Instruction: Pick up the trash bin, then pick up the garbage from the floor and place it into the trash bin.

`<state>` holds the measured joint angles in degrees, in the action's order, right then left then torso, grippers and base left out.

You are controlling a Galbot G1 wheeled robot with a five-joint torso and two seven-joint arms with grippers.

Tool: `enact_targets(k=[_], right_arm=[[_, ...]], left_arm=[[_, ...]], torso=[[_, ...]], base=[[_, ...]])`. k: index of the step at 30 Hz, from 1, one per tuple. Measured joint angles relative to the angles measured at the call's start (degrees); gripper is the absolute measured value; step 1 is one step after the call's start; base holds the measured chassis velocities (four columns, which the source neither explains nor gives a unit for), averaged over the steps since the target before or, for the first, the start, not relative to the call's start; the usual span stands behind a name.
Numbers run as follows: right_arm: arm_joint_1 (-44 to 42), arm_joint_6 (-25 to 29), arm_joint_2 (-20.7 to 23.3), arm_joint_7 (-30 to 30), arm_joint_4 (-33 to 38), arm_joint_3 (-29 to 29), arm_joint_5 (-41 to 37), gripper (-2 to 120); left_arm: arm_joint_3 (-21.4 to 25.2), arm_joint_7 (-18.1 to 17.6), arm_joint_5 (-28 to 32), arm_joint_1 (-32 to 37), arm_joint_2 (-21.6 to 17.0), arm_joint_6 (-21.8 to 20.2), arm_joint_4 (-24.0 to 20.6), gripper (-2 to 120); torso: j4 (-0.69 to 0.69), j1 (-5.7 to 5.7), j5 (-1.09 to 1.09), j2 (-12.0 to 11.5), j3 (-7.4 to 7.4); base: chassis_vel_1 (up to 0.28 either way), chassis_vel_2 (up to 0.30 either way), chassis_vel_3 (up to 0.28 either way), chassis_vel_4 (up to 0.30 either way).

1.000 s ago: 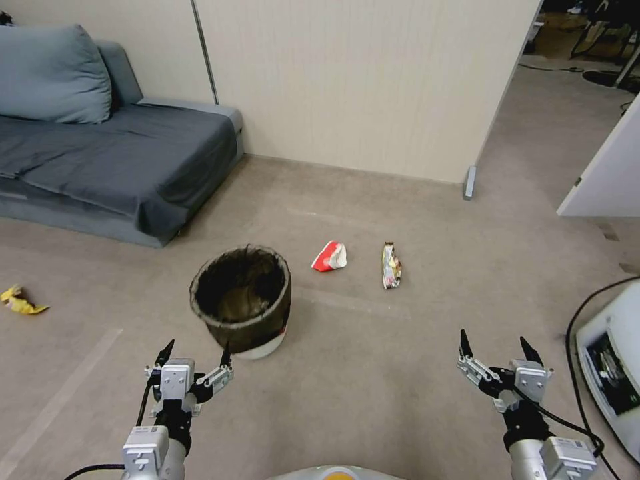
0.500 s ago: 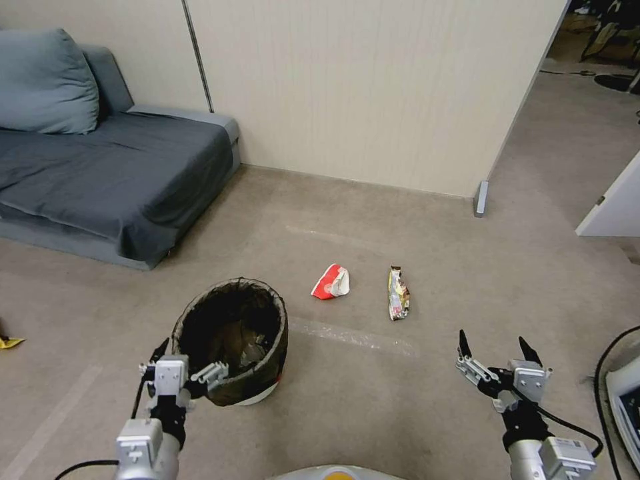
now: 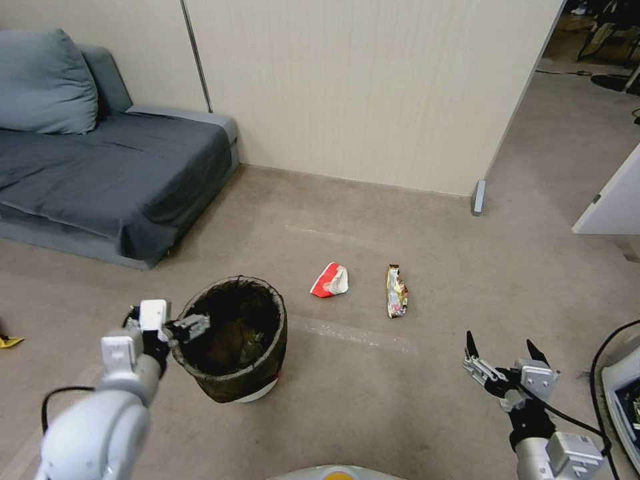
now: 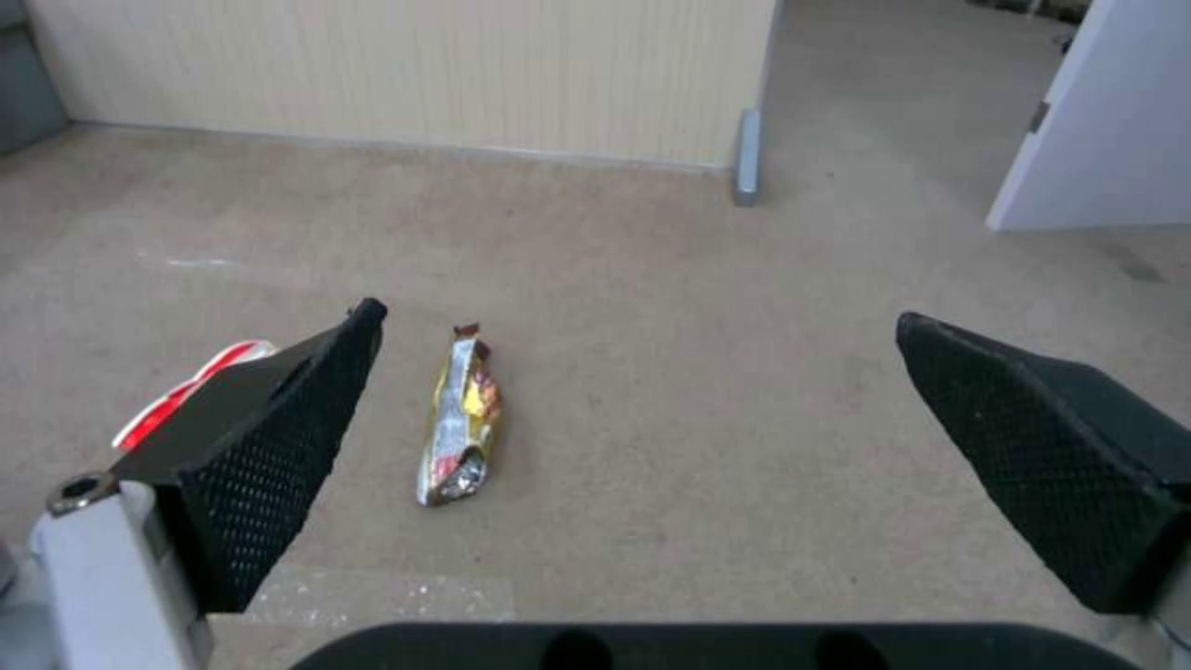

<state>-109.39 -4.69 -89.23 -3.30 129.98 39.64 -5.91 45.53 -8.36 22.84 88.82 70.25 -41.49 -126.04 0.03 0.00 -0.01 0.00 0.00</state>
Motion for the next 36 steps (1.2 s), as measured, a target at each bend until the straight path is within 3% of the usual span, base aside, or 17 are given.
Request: enact_targets(k=[4, 8, 19, 36], right_arm=[[0.33, -0.57, -0.11, -0.69, -0.25, -0.05, -0.24, 100], [0.71, -0.73, -0.08, -1.25, -0.63, -0.26, -0.5, 100], [0.79, -0.84, -0.65, -2.76, -1.44, -0.37, -1.11, 100], [1.4, -1.03, -0.85, -2.7, -1.83, -0.82, -1.05, 100]], left_arm=[[-1.21, -3.05, 4.79, -3.29, -2.68, -1.2, 4.6, 100], [-1.91, -4.2, 5.02, -4.88, -3.54, -1.2, 7.74, 100], [-4.58, -3.41, 3.44, -9.51, -4.17, -0.72, 15.85, 100], [-5.78, 0.36, -0.49, -8.68, -3.68, -0.52, 15.47, 100]], torso=[[-0.04, 0.0, -0.01, 0.0, 0.0], [-0.02, 0.0, 0.0, 0.0, 0.0], [-0.02, 0.0, 0.04, 0.0, 0.0], [-0.02, 0.0, 0.01, 0.01, -0.01]], base=[[0.0, 0.0, 0.0, 0.0], [0.0, 0.0, 0.0, 0.0], [0.0, 0.0, 0.0, 0.0], [0.0, 0.0, 0.0, 0.0]])
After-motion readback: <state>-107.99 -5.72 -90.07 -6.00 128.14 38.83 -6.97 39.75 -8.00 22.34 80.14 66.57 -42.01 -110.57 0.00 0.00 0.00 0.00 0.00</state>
